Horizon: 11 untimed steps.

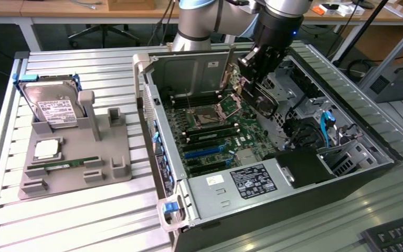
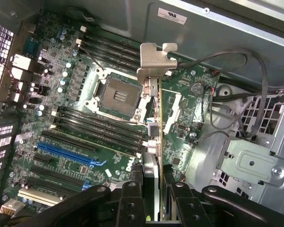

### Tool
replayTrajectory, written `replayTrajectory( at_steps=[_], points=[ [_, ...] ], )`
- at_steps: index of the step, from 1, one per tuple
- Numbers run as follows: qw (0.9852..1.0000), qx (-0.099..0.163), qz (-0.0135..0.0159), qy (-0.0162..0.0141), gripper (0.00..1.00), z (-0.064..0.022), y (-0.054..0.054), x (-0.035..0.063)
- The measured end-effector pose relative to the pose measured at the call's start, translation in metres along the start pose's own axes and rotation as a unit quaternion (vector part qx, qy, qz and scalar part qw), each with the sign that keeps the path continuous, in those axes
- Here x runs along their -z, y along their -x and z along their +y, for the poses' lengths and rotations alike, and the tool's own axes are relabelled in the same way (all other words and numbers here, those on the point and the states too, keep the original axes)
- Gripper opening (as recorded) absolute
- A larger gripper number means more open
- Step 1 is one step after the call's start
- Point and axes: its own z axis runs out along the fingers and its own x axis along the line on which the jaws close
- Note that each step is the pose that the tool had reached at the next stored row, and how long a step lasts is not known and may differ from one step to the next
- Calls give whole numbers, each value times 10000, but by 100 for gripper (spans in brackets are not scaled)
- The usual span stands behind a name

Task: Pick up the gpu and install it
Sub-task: 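Insert the gpu into the slot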

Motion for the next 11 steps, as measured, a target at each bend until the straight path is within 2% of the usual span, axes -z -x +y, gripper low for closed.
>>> replayTrajectory(
  at_steps=[11],
  points=[
    [9999,152,1,4,27,0,0,0]
  ],
)
